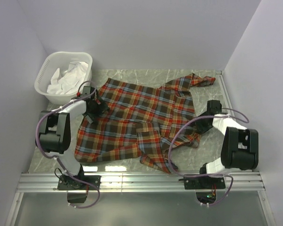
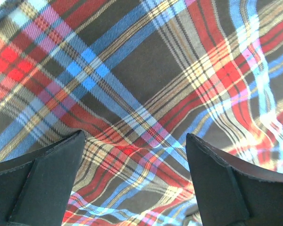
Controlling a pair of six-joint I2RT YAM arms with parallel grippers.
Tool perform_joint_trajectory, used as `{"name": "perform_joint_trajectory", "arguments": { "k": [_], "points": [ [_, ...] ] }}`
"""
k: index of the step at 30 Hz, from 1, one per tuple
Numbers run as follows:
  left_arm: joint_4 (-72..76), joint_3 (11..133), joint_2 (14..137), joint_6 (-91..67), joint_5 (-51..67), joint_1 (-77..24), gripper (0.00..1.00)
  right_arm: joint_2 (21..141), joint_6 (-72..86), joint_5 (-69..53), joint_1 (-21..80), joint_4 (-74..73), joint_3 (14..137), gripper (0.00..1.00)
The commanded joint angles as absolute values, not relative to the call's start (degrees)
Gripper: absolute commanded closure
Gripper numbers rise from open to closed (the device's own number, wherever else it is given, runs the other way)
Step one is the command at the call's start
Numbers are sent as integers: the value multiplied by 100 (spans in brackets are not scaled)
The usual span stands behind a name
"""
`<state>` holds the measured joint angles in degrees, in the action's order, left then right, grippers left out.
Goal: Fold and stack the long sleeve shirts
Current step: Flatten the shirt out
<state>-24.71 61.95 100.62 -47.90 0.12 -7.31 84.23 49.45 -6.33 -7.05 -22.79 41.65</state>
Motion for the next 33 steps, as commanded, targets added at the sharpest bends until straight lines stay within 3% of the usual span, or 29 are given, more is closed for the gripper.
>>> {"name": "perform_joint_trajectory", "arguments": {
  "k": [1, 6, 13, 23, 33],
  "points": [
    [-2505, 5373, 9784, -5378, 763, -686, 3, 9015, 4808, 244, -1071, -2109, 4841, 46],
    [-2539, 4843, 8940, -5344, 644, -773, 2, 9641, 4510, 975, -1187, -2232, 6123, 46],
    [-3059, 5439, 7796, -4413, -728, -984, 1, 8896, 3700, 739, -239, -2522, 6636, 46],
    [-2971, 7153, 9824, -4008, -896, -1134, 2, 8912, 4113, -176, 1265, -2242, 6039, 46],
    [-3085, 8261, 11258, -4157, -1178, -1213, 3, 9764, 4113, -9, 793, -1908, 5757, 45]
  ]
}}
